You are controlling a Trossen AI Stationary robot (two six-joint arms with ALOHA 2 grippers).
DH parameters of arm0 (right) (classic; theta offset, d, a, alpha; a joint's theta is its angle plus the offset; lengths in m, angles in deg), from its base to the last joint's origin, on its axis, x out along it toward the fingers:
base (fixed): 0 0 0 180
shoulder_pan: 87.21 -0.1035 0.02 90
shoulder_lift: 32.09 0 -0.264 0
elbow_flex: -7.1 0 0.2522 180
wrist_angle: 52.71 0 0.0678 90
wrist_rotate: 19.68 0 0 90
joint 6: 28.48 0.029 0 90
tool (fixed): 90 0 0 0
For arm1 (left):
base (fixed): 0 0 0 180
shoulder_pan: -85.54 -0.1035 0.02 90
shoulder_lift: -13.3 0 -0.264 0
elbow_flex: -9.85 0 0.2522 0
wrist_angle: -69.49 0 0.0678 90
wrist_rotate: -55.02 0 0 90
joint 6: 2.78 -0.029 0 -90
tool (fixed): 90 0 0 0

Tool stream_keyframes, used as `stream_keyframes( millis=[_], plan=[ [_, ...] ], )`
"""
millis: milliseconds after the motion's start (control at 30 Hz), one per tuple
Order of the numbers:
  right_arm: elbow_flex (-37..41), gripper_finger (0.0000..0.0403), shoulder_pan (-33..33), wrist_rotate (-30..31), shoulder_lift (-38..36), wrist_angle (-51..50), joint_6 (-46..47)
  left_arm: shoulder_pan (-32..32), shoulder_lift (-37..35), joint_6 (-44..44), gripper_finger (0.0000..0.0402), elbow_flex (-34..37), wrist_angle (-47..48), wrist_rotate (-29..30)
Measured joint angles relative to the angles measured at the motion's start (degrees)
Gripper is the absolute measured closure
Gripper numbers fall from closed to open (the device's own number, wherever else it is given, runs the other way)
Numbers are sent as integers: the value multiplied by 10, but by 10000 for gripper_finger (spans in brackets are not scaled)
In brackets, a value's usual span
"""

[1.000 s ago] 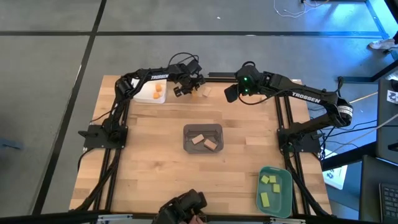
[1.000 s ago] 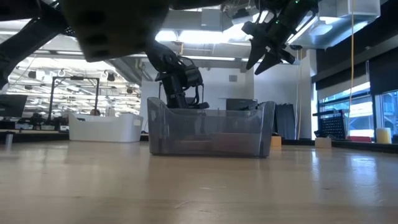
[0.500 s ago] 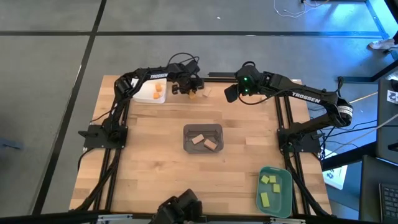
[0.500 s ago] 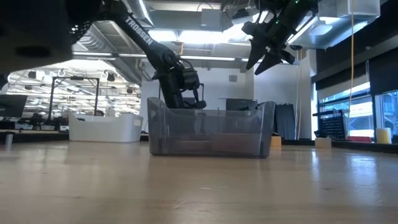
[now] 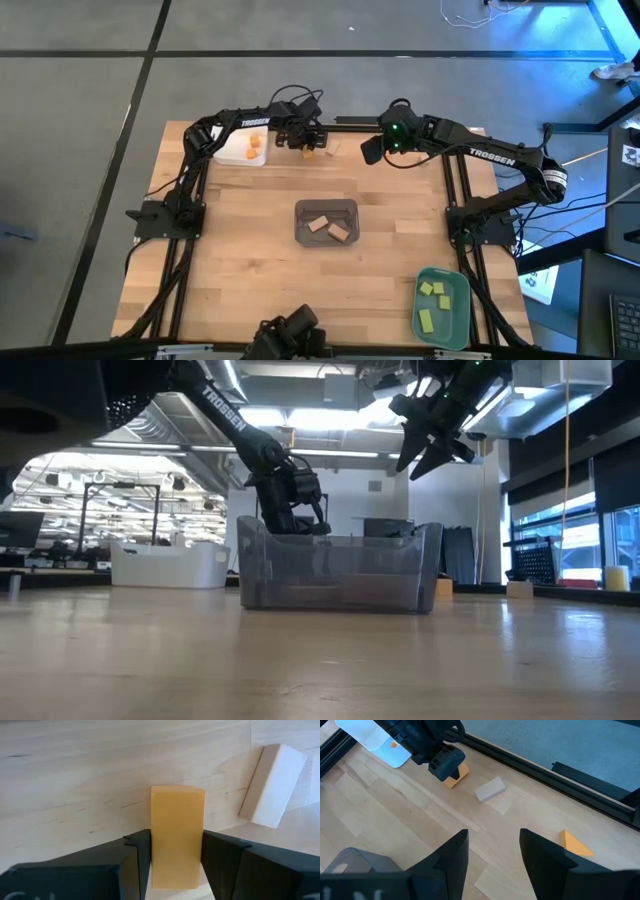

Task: Sort & place blocks by color
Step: Put the yellow block into the white bin

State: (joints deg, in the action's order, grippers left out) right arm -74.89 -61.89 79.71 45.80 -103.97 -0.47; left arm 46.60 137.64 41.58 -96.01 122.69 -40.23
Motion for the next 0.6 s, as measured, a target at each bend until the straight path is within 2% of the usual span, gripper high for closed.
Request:
stream_keyframes(
  millis=[233, 600],
  plan=[
    [0, 227, 0, 0, 0, 0, 0, 0, 0, -10, 278, 0, 0, 0],
    [0, 227, 0, 0, 0, 0, 0, -1, -36, -108, 286, 3, 6, 19]
  ],
)
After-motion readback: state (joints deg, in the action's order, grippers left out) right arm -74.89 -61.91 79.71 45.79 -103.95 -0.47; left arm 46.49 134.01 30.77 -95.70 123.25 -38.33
